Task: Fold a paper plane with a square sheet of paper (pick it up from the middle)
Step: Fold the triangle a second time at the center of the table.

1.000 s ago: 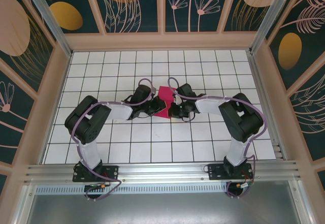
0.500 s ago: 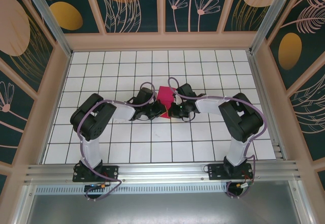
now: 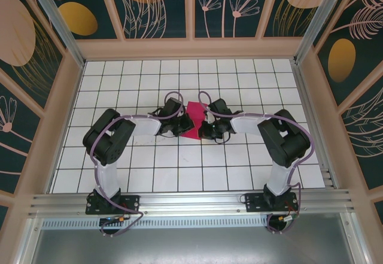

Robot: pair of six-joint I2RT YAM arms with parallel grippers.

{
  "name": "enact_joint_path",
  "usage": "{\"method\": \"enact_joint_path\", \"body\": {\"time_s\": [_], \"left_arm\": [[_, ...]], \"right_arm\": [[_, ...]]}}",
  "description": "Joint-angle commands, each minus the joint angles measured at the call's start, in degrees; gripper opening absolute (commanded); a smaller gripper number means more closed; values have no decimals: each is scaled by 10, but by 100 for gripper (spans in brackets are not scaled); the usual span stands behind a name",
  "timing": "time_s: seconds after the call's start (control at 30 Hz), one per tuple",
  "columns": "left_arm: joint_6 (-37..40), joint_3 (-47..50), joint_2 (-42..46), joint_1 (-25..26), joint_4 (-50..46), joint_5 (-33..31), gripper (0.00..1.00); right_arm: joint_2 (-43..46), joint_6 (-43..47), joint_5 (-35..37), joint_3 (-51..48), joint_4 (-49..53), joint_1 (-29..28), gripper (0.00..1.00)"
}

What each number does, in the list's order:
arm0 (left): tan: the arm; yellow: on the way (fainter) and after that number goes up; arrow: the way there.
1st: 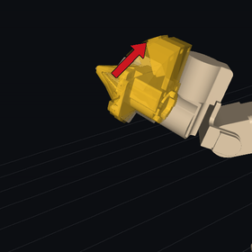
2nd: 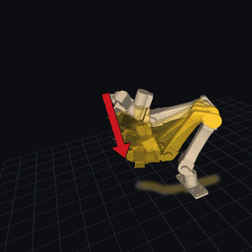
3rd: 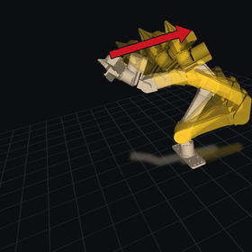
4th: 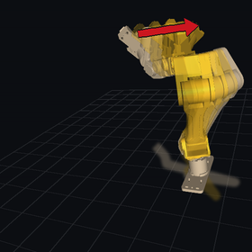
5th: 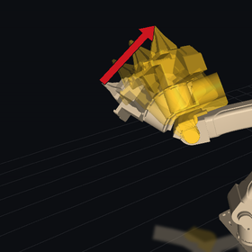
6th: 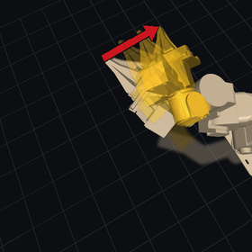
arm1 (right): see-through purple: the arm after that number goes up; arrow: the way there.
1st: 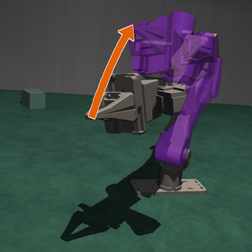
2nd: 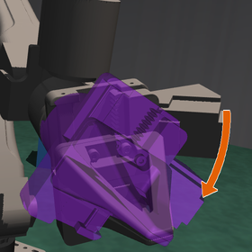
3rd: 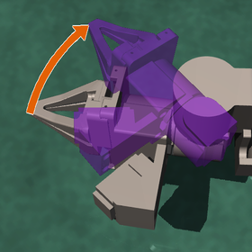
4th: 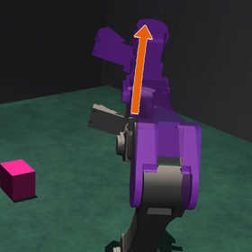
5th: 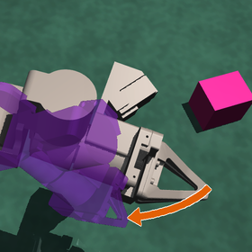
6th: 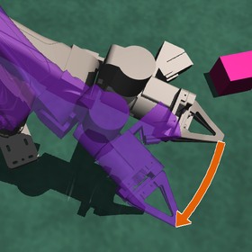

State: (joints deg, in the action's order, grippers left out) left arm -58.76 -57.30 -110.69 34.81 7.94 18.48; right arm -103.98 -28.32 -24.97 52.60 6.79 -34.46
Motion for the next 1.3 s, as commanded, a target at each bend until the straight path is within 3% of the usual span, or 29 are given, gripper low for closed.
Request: {"method": "enact_joint_path", "body": {"time_s": [0.0,0.33,0.57,0.73,1.0,1.27], "left_arm": [[33,-26,-21,-24,-40,-35,10],[101,-76,-50,-84,-83,-35,12],[130,-101,-19,-98,-95,-21,11],[72,-64,30,-86,-7,83,10],[47,-39,22,-26,8,83,9],[46,-52,-26,-12,-43,47,9]], "right_arm": [[-57,19,67,-54,117,3,0],[-63,20,68,-59,117,3,0],[-62,20,69,-58,117,2,0],[-56,21,66,-57,116,2,0],[-55,19,63,-54,115,2,0],[-52,19,66,-53,118,2,0]]}}
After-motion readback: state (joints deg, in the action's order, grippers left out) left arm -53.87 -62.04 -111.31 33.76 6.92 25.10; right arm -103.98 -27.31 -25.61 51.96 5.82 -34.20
